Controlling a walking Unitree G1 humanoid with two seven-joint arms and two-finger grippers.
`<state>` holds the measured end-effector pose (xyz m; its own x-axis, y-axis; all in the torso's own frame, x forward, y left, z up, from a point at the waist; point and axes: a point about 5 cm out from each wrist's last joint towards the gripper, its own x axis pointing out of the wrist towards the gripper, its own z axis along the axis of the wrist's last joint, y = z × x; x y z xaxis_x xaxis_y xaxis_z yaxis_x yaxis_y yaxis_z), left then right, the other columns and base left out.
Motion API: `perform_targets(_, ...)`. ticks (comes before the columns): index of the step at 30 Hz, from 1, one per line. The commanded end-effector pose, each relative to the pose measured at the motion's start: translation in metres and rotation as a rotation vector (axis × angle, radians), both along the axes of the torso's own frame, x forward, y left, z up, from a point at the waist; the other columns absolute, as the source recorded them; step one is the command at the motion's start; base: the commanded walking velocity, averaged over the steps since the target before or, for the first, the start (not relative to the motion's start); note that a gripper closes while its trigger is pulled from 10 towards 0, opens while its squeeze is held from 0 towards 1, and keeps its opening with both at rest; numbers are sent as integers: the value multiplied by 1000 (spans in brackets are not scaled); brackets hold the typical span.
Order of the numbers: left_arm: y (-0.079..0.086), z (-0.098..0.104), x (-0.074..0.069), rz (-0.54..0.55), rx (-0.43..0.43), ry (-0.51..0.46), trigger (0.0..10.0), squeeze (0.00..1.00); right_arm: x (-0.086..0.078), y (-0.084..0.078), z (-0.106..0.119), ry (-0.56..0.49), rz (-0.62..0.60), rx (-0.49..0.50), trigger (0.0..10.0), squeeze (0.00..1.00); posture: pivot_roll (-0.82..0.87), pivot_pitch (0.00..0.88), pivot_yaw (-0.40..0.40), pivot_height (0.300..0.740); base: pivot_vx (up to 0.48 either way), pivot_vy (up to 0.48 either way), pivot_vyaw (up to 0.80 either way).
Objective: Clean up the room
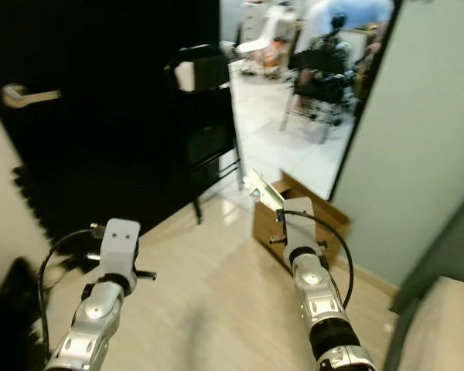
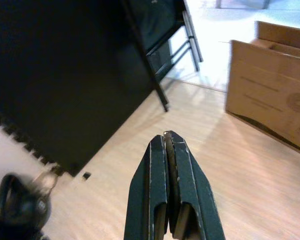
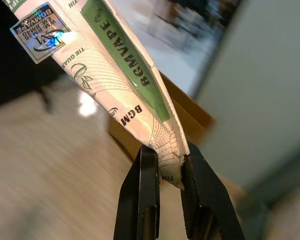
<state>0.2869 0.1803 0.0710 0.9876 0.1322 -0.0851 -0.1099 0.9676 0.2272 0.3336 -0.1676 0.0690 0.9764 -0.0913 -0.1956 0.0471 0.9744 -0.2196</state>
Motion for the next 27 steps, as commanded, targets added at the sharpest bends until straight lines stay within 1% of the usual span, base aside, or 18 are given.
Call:
perform_targets(1, 5, 3, 0, 12, -4, -26, 10000, 0, -3, -6, -7, 38, -32, -14, 10000, 0, -29, 0, -37, 740, 0, 0, -800)
perform_targets(4, 10, 6, 0, 41, 0, -52, 10000, 0, -5, -4, -10, 54, -9, -19, 10000, 0, -29, 0, -37, 740, 0, 0, -800)
perform_targets(7, 17, 9, -1, 80, -4, -79, 10000, 0, -10, 2, -19, 92, 26, -34, 10000, 0, -29, 0, -37, 740, 0, 0, -800)
perform_targets(12, 18, 10, -1, 76, -20, -91, 10000, 0, -11, 5, -19, 84, 31, -8, 10000, 0, -28, 0, -35, 740, 0, 0, -800)
perform_targets(14, 17, 9, -1, 75, -29, -83, 10000, 0, -10, 9, -16, 70, 47, -10, 10000, 0, -29, 0, -32, 740, 0, 0, 0)
perform_targets(16, 17, 8, -2, 72, -29, -62, 10000, 0, -7, 14, -11, 56, 65, 19, 10000, 0, -33, 1, -29, 740, 0, 0, 0)
perform_targets(19, 16, 7, -1, 67, -29, -53, 10000, 0, -5, 16, -9, 47, 72, 29, 10000, 0, -33, 1, -29, 740, 0, 0, 0)
perform_targets(21, 13, 6, -1, 55, -34, -46, 10000, 0, -3, 18, -6, 27, 90, 41, 10000, 0, -34, 9, -31, 740, 311, 0, 0)
perform_targets(27, 11, 6, -1, 54, -41, -52, 10000, 0, -3, 18, -6, 27, 97, 51, 10000, 0, -33, 13, -36, 740, 330, 0, 0)
